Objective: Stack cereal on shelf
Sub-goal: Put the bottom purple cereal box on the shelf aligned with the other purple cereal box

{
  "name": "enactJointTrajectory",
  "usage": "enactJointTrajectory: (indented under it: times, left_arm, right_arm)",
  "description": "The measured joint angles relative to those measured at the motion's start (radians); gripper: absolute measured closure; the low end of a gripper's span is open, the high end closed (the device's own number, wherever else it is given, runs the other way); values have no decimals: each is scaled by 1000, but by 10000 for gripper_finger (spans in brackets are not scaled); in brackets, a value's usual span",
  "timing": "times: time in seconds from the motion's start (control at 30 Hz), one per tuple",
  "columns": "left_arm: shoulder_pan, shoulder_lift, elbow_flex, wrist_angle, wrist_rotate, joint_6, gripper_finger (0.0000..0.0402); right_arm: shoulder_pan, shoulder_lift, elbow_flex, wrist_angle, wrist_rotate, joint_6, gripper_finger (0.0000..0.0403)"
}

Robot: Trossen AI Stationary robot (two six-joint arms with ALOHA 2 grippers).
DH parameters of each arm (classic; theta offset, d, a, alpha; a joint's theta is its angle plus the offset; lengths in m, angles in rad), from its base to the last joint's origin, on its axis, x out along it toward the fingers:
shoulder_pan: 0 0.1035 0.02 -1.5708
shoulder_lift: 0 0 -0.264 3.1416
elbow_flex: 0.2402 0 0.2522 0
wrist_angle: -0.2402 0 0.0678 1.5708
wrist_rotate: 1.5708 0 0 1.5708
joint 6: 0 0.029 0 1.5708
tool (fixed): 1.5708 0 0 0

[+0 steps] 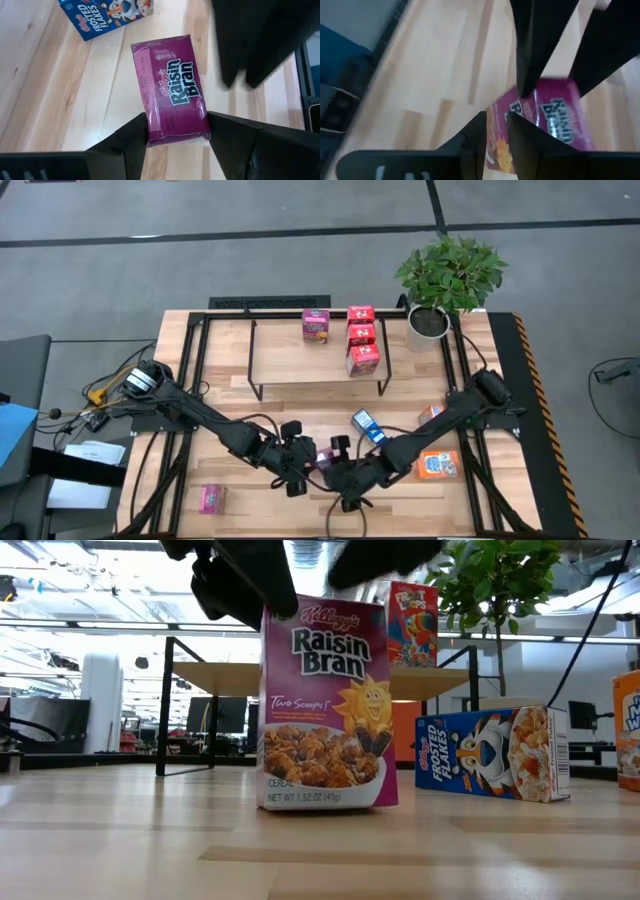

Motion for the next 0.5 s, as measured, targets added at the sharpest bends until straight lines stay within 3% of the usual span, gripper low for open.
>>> enactJointTrajectory:
  times: [0.13, 0.37, 0.5]
  left_arm:
    - [6, 0, 32, -43, 42, 29, 226]
    - [39, -27, 153, -227, 48, 120, 227]
    - [68, -61, 222, -335, 46, 191, 227]
  right_arm:
    - [45, -100, -1, -126, 24, 33, 302]
    - [135, -273, -1, -417, 245, 193, 312]
    - [170, -325, -1, -484, 311, 235, 322]
